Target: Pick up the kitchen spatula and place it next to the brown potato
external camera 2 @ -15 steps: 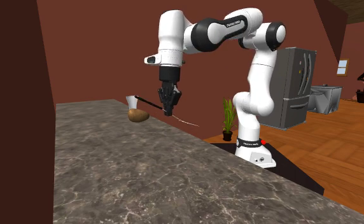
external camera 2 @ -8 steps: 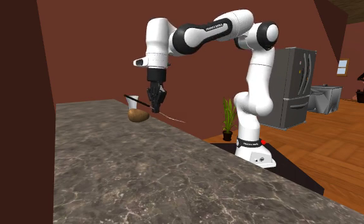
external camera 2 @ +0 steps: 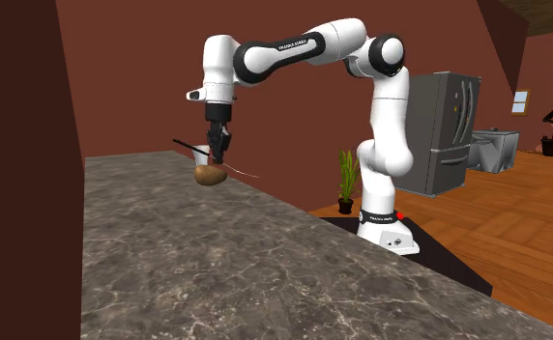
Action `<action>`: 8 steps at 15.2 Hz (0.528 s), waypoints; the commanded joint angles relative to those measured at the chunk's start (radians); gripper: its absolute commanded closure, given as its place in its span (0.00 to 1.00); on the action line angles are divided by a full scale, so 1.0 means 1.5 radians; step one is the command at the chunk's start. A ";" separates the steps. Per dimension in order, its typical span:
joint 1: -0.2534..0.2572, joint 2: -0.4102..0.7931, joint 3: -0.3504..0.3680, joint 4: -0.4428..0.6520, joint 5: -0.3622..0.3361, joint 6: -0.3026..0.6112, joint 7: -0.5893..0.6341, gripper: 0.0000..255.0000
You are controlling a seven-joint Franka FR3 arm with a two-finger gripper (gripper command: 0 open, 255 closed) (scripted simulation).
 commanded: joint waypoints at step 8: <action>-0.059 0.137 -0.054 0.174 0.002 -0.040 -0.113 1.00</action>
